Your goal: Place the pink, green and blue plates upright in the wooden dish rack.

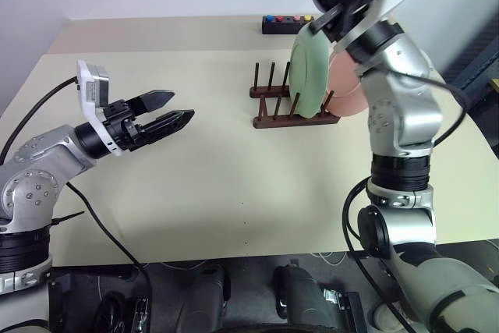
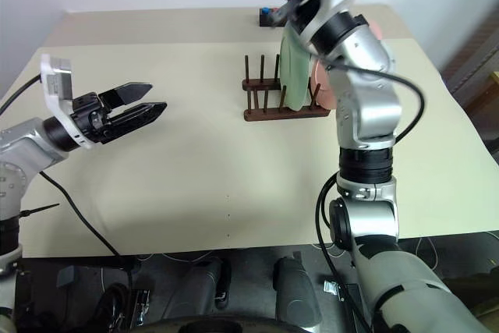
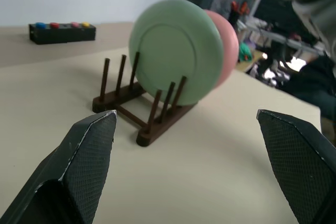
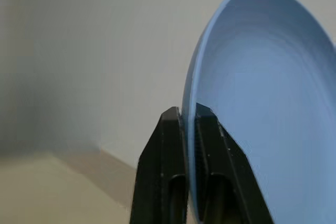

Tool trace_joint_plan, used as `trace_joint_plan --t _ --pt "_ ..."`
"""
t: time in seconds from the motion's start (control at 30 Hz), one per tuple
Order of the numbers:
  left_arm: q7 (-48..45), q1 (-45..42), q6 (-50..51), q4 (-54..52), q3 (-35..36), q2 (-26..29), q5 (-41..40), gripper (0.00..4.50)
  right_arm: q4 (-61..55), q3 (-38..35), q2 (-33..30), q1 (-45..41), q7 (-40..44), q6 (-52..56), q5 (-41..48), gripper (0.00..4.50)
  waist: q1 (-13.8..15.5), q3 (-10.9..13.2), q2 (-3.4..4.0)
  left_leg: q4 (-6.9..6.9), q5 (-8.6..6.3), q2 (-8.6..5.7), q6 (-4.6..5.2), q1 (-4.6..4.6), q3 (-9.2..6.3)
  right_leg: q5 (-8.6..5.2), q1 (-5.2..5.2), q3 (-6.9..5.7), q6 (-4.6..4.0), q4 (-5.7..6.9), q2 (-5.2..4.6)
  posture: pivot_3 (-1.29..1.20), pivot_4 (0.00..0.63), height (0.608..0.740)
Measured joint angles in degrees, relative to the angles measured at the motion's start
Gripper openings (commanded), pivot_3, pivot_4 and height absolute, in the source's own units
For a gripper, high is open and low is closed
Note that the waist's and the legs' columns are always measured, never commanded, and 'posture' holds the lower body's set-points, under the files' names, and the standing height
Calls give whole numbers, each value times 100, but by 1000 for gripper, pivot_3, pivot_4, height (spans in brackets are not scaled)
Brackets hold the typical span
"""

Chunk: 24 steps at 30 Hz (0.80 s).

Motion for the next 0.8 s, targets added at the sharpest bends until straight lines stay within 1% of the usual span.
trace_joint_plan --t 0.1,0.2,0.33,0.47,0.63,0.8 --pt "-22 -46 -13 37 -5 -21 121 4387 105 -563 -8 -161 55 976 1337 0 -5 0 0 -23 1 -1 -2 0 3 3 -12 0 -4 -1 -8 0 150 740" --pt "-20 -45 -11 28 -6 -104 147 4387 212 -806 -28 -280 -7 1461 2103 0 -14 0 1 -42 5 -1 -7 -1 7 3 -25 1 -4 1 -14 0 150 740" --pt "-27 -42 15 6 -6 -111 148 4387 369 -1180 -8 -379 -273 1765 2953 0 -24 0 1 -47 6 0 -7 -1 12 3 -32 2 -4 4 -7 0 150 740" --pt "-151 29 -27 -59 -4 -109 201 4387 549 -1140 -41 -284 -323 1973 3107 0 -26 0 0 -46 6 0 -7 -1 18 3 -32 6 -4 4 -3 0 150 740" --pt "-492 324 -388 -255 5 -81 485 4387 971 -977 -50 200 -329 2191 3082 0 -19 0 1 -46 6 0 -6 -2 24 3 -34 9 -4 4 -3 0 150 740" --pt "-771 393 -555 -181 59 -46 603 4387 995 -760 -69 323 -264 2379 3081 0 -19 0 2 -46 6 1 -6 -5 25 3 -40 10 -4 5 -1 0 150 740"
